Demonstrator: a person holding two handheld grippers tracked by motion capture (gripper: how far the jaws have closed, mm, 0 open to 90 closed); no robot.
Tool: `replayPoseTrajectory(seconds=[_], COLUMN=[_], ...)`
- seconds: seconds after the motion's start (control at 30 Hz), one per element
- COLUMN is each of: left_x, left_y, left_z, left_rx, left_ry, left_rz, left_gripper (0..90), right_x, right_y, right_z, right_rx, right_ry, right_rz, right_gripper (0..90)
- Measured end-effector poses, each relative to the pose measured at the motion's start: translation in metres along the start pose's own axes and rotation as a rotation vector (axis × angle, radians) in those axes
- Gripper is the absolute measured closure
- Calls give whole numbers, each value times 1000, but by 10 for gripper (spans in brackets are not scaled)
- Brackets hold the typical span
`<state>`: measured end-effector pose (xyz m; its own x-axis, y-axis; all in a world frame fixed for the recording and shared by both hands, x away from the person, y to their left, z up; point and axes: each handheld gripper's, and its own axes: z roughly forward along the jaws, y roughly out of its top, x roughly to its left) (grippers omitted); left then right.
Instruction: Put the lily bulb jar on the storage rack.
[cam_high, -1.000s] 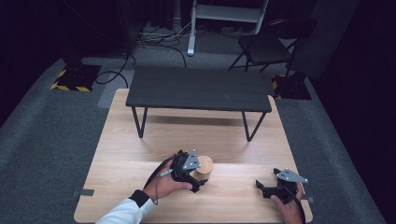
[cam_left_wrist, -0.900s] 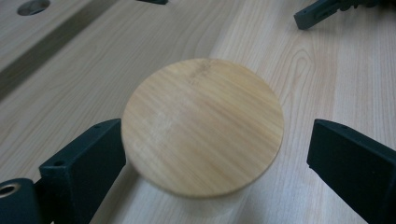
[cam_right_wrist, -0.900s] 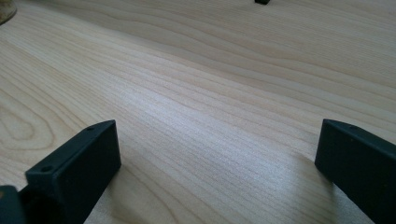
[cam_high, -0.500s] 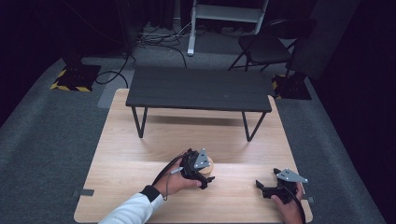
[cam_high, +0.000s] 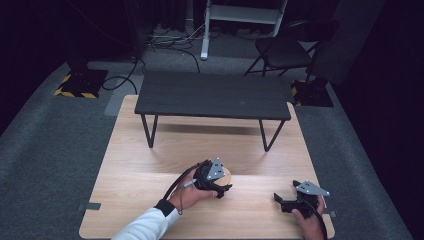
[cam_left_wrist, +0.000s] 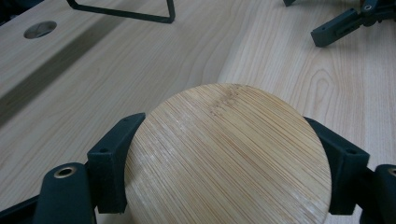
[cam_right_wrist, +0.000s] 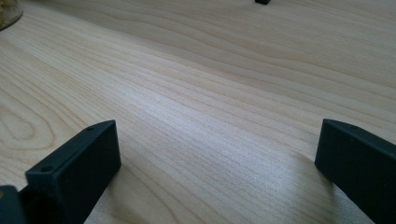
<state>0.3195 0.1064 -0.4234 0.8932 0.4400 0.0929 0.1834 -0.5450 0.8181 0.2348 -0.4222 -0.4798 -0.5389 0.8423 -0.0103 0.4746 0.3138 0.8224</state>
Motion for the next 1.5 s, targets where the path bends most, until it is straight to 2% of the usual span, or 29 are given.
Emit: replayPoseTrajectory(seconds=[0.07, 0.23, 0.3, 0.4, 0.47, 0.6, 0.7, 0.97, 1.2, 1.27, 1.5], left_x=[1, 0, 3, 6, 10, 24, 34, 63, 81, 84, 99], left_y=[2, 7, 9, 11, 18, 35, 52, 96, 131, 141, 167], left_z=[-1, -5, -8, -17, -27, -49, -65, -98, -112, -113, -118], left_rx=[10, 38, 37, 14, 1, -19, -11, -36, -30, -23, -46], left_ry=[1, 1, -12, -9, -5, -5, -3, -8, -5, 4, 12], left_rz=[3, -19, -26, -44, -36, -49, -37, -18, -12, 1, 2], left_gripper=[229, 230, 231, 231, 231, 231, 231, 232, 231, 231, 231], right_x=[0, 0, 0, 0, 0, 0, 0, 0, 0, 0, 0], right_y=[0, 0, 0, 0, 0, 0, 0, 0, 0, 0, 0], right_z=[0, 0, 0, 0, 0, 0, 0, 0, 0, 0, 0], right_rx=[0, 0, 0, 0, 0, 0, 0, 0, 0, -2, 0], right_ry=[0, 0, 0, 0, 0, 0, 0, 0, 0, 0, 0], right_rz=[0, 0, 0, 0, 0, 0, 0, 0, 1, -2, 1], right_gripper=[0, 0, 0, 0, 0, 0, 0, 0, 0, 0, 0])
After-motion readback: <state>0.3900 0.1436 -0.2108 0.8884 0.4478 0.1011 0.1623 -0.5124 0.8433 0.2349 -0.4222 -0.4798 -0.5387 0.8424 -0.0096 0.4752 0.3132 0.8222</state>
